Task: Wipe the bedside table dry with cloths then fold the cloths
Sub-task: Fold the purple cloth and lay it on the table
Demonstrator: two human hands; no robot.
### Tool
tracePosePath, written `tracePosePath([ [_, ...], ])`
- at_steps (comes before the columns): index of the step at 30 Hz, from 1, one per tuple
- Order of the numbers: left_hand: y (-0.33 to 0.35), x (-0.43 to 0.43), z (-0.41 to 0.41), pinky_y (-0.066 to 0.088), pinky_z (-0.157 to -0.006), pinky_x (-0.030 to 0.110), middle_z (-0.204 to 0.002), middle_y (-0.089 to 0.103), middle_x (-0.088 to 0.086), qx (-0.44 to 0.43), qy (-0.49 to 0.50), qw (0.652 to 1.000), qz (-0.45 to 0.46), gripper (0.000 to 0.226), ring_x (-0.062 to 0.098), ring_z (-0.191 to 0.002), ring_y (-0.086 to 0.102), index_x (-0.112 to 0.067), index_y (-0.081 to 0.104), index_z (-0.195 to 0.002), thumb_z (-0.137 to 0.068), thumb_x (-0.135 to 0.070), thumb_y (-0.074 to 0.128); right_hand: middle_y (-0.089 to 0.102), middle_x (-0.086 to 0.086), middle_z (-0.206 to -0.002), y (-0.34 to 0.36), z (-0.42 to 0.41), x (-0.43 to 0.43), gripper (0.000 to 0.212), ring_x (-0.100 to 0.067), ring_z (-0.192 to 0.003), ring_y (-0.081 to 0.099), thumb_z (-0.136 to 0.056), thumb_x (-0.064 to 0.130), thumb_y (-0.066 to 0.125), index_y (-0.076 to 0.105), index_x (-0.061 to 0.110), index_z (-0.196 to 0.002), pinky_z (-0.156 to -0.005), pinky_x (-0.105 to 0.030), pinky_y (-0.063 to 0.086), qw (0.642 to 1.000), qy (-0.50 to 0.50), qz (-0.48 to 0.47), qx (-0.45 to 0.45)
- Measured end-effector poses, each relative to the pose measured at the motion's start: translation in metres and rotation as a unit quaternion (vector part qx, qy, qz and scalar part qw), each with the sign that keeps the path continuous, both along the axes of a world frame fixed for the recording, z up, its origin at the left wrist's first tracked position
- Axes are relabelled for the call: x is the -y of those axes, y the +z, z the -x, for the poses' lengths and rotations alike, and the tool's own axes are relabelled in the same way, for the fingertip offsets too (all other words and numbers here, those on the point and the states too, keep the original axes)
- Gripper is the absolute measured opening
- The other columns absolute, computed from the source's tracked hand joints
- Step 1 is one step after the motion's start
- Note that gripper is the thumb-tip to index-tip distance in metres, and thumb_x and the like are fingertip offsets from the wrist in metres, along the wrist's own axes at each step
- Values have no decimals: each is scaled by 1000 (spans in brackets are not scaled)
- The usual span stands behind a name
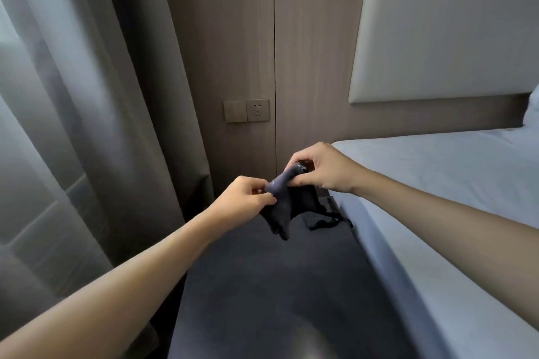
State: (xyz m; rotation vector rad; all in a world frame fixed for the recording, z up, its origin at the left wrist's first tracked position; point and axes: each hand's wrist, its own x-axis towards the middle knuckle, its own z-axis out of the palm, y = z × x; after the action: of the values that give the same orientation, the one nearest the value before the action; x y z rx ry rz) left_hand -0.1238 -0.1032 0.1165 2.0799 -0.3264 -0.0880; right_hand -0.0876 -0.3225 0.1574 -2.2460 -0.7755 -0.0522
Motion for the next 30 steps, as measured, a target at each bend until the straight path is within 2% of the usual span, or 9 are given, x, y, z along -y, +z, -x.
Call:
tracePosePath([
  [4,-26,-1,-43,57,-85,42,-89,76,1,60,28,998,-17,24,20,-88,71,-17,73,-98,-86,-4,58,71,-1,-75,-24,-42,8,10,-10,-73,61,-80,25,83,77,18,-83,-73,-39,54,999,-16,36,-35],
  [7,-48,-3,-73,54,-91,33,-103,75,-3,151,26,984,-92,24,12,-99,68,-13,71,-113,-94,-3,60,65,1,-73,-47,-69,16,11,-7,-69,60,-88,24,77,76,13,-85,-67,-31,54,991,-14,44,-125],
  [11,-74,-10,-114,55,-80,40,-97,75,5,256,4,951,-175,18,20,-89,70,-7,71,-110,-98,-8,58,61,7,-66,-82,-107,26,18,-5,-62,55,-92,28,71,75,16,-79,-64,-25,46,983,-38,85,-156],
  [14,-87,-10,-141,56,-72,43,-92,74,7,296,-3,931,-215,19,23,-83,70,-10,69,-112,-101,-13,54,63,15,-66,-106,-137,28,16,-1,-64,55,-91,27,73,73,29,-75,-68,-28,45,990,-65,99,-78],
  [17,-90,-1,-164,55,-72,44,-97,73,10,356,33,908,-220,20,27,-87,68,-9,66,-114,-101,-13,51,72,6,-84,-125,-163,27,14,-15,-81,64,-90,27,70,80,28,-100,-73,-39,52,984,-132,73,95],
  [21,-110,0,-194,49,-95,50,-123,69,13,381,45,884,-266,27,32,-117,62,-8,66,-120,-97,-9,52,77,-3,-106,-157,-176,28,30,-26,-98,70,-88,23,72,76,21,-117,-78,-36,55,956,-142,52,250],
  [23,-143,-6,-199,41,-104,50,-132,65,13,383,-11,867,-320,32,32,-126,58,-10,67,-120,-91,-9,55,75,-10,-116,-194,-175,32,37,-32,-105,70,-82,12,78,76,16,-119,-85,-38,57,952,-101,114,264],
  [26,-203,-9,-178,32,-104,44,-123,70,13,365,-122,833,-399,31,32,-117,66,-10,74,-108,-85,-16,54,73,-16,-119,-255,-165,38,39,-39,-109,70,-76,11,85,77,10,-114,-93,-54,56,943,17,238,233],
  [30,-225,-2,-151,41,-100,43,-115,72,9,295,-128,850,-418,40,28,-107,65,-11,74,-102,-89,-42,52,60,-10,-143,-278,-143,51,42,-30,-132,55,-98,38,53,67,19,-133,-114,-46,35,945,11,272,180],
])
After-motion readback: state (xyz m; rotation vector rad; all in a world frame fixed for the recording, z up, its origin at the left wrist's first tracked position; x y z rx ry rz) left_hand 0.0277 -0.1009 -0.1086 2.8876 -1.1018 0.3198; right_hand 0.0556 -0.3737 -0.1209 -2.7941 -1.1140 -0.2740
